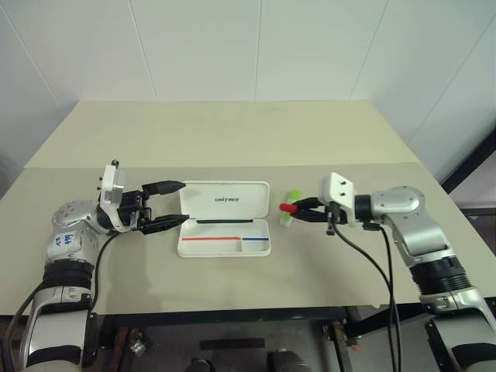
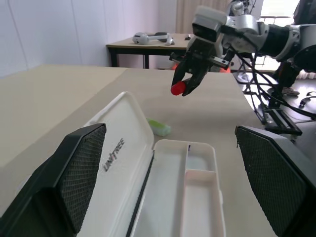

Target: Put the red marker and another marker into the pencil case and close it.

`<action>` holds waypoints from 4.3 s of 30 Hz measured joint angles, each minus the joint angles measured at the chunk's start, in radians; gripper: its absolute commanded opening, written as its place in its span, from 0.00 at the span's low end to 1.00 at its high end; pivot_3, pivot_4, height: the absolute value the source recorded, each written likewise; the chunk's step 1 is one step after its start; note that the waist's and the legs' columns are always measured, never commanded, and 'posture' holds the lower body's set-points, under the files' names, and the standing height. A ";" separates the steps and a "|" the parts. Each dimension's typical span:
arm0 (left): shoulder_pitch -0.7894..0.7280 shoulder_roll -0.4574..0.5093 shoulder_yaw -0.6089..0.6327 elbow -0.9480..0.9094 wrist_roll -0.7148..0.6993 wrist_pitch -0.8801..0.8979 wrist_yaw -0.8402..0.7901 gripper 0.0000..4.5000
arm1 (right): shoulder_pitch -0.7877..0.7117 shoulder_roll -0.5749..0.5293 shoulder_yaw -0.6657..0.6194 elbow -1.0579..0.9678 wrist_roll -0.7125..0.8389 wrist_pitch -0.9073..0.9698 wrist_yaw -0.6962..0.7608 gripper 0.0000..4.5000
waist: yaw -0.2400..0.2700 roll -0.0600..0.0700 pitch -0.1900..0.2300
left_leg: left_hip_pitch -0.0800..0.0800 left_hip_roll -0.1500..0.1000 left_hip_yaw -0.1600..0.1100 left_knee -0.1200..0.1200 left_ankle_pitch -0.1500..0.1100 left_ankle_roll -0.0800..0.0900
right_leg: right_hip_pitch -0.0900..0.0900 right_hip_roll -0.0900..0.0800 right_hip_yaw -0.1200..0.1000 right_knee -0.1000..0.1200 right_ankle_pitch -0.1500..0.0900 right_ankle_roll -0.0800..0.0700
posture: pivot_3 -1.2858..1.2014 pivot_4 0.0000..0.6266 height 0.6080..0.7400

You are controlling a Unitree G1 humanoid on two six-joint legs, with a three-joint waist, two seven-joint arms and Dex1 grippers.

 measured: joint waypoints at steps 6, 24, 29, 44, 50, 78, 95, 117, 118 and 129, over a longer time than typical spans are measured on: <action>-0.017 0.010 -0.046 0.035 -0.002 -0.027 0.000 1.00 | -0.099 0.129 0.133 -0.039 -0.063 0.064 -0.060 0.13 | 0.003 0.000 0.000 | -0.009 0.000 -0.003 0.000 0.001 -0.001 | -0.011 0.000 0.000 0.004 0.000 0.000 | 0.52 0.24 1.00; 0.089 0.059 -0.022 -0.044 -0.040 0.002 0.000 1.00 | -0.230 0.369 0.248 0.223 -0.187 -0.034 -0.184 0.13 | -0.002 0.000 0.000 | -0.010 0.001 -0.004 0.000 0.001 -0.001 | -0.012 -0.001 -0.001 0.005 0.000 -0.001 | 0.52 0.24 1.00; 0.091 0.059 -0.017 -0.045 -0.040 0.003 0.000 1.00 | -0.278 0.440 0.275 0.343 -0.220 -0.108 -0.206 0.13 | -0.005 0.000 0.000 | -0.009 0.001 -0.005 0.000 0.001 -0.001 | -0.013 0.000 -0.001 0.005 0.000 -0.001 | 0.52 0.24 1.00; 0.104 0.057 -0.016 -0.082 -0.040 0.009 0.000 1.00 | -0.311 0.477 0.284 0.469 -0.263 -0.190 -0.188 0.73 | -0.006 0.000 0.000 | -0.010 0.001 -0.006 -0.001 0.002 -0.003 | -0.012 -0.001 -0.002 0.005 0.000 -0.001 | 0.52 0.24 1.00; 0.103 0.044 -0.016 -0.083 -0.040 0.011 0.000 1.00 | -0.293 0.469 0.280 0.391 -0.250 -0.141 -0.155 0.99 | -0.005 0.000 0.000 | -0.010 0.001 -0.007 -0.001 0.002 -0.003 | -0.012 -0.001 -0.003 0.005 0.000 -0.001 | 0.52 0.24 1.00; 0.013 -0.023 -0.051 -0.004 -0.037 0.005 0.000 1.00 | 0.254 0.162 -0.195 -0.793 -0.032 0.873 -0.640 0.99 | 0.009 0.000 0.000 | -0.016 -0.002 -0.012 -0.001 0.003 -0.003 | -0.015 -0.001 -0.007 0.002 -0.001 -0.003 | 0.52 0.24 1.00; -0.037 -0.060 -0.098 0.071 -0.034 -0.042 0.000 1.00 | 0.281 0.424 -0.135 -0.551 -0.091 0.768 -0.984 0.99 | 0.007 0.000 0.000 | -0.018 -0.002 -0.012 -0.001 0.004 -0.003 | -0.016 0.000 -0.007 0.004 -0.001 -0.003 | 0.52 0.24 1.00; -0.009 -0.060 -0.086 0.027 -0.034 -0.037 0.000 1.00 | 0.171 0.519 -0.156 -0.170 -0.080 0.503 -1.096 0.99 | 0.003 0.000 0.000 | -0.018 -0.001 -0.013 -0.001 0.004 -0.003 | -0.016 0.000 -0.007 0.004 -0.001 -0.003 | 0.52 0.24 1.00; -0.008 -0.060 -0.086 0.026 -0.034 -0.037 0.000 1.00 | 0.161 0.523 -0.160 -0.154 -0.080 0.494 -1.103 0.99 | 0.002 0.000 0.000 | -0.018 -0.001 -0.013 -0.001 0.004 -0.003 | -0.016 0.000 -0.007 0.004 -0.001 -0.003 | 0.52 0.24 1.00; 0.007 -0.060 -0.086 -0.005 -0.034 -0.036 0.000 1.00 | 0.111 0.581 -0.237 -0.058 -0.054 0.465 -1.200 0.99 | 0.003 0.000 0.000 | -0.018 -0.001 -0.013 -0.001 0.004 -0.004 | -0.016 -0.001 -0.008 0.004 -0.001 -0.003 | 0.52 0.24 1.00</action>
